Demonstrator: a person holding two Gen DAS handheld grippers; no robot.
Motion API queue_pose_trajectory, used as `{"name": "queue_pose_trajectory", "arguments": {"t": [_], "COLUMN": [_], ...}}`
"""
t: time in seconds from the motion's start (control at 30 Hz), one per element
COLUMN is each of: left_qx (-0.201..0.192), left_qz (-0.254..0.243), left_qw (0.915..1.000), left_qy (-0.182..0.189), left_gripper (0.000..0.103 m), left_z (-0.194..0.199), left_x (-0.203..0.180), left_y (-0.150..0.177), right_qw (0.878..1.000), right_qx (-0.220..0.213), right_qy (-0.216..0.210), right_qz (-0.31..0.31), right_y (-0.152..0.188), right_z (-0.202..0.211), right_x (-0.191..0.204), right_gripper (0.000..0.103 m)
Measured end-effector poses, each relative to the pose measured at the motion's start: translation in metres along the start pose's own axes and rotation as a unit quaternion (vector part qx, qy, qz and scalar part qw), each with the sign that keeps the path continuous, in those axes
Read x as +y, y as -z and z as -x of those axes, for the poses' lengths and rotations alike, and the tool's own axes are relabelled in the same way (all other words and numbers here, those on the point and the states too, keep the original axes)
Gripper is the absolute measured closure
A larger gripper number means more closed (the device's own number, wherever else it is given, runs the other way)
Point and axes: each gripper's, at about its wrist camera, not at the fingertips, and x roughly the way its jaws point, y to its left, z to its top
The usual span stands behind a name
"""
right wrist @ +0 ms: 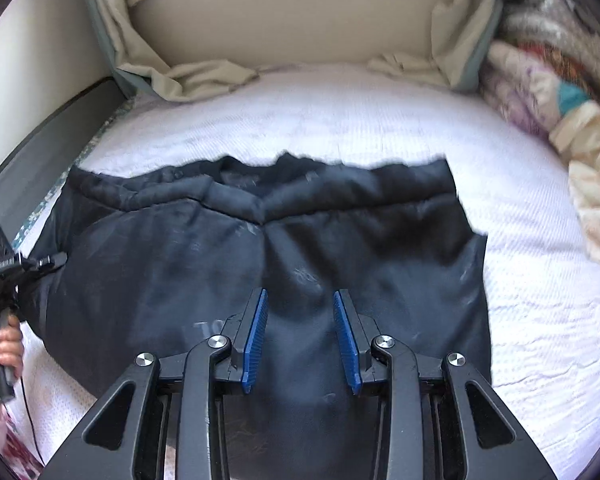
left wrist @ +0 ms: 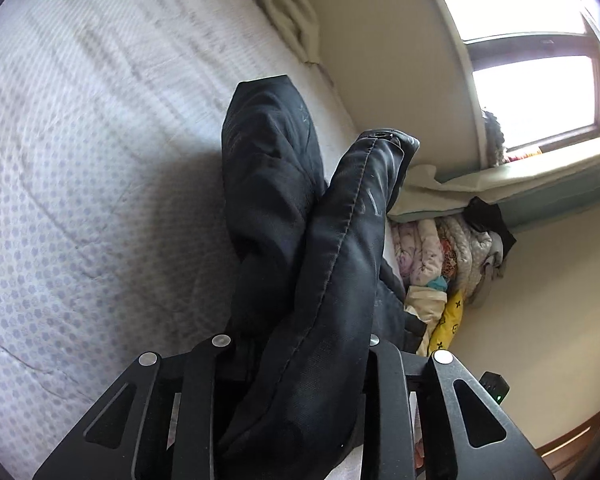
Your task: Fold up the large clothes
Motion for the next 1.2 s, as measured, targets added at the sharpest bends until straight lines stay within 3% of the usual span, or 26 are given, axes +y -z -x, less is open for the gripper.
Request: {"name": "queue_pose_trajectory", "arguments": {"t": [0.2,0.43,0.57,0.8,0.93,1.03,1.13,1.2], "left_qx": [-0.014,-0.017,-0.022,-0.022,0.004,0.020,0.008,0.005], "left_qz": [-0.079,-0.081,-0.105,-0.204,-0.247,-0.270,-0.291,-0.292], "left_qw": [0.9966,0.9952,0.9907,0.9695,0.9576,0.9482,0.9365,0.9342], "left_qy": [-0.020,-0.053,-0.084,-0.134,-0.148,-0.165,-0.195,-0.206], "left_gripper": [0.072,0.072,0.072,0.071,0.071,0.069,0.068,0.068], "left_z": [0.010,0.009,0.006,-0.025,-0.067,-0.098,-0.119,-0.129], "left_x": [-0.051,-0.078,-0.119,-0.221,-0.270,-0.295,-0.312,-0.318], "left_y": [0.008,0.020,0.028,0.071,0.107,0.129,0.144,0.146], "right_qw": [1.000,0.997,0.996,0.994,0.994,0.994,0.996,0.997], "right_qx": [0.028,0.047,0.046,0.053,0.051,0.051,0.056,0.059], "right_qy": [0.006,0.030,0.052,0.073,0.081,0.082,0.067,0.050], "right_qz": [0.007,0.053,0.064,0.056,0.053,0.045,0.021,0.004], "right_y": [0.008,0.023,0.024,0.022,0.026,0.026,0.022,0.019], "right_z": [-0.020,-0.061,-0.072,-0.086,-0.088,-0.088,-0.091,-0.091], "right_x": [-0.004,0.002,0.011,0.018,0.024,0.024,0.017,0.011], "right_gripper": [0.072,0.072,0.072,0.072,0.072,0.072,0.072,0.072]}}
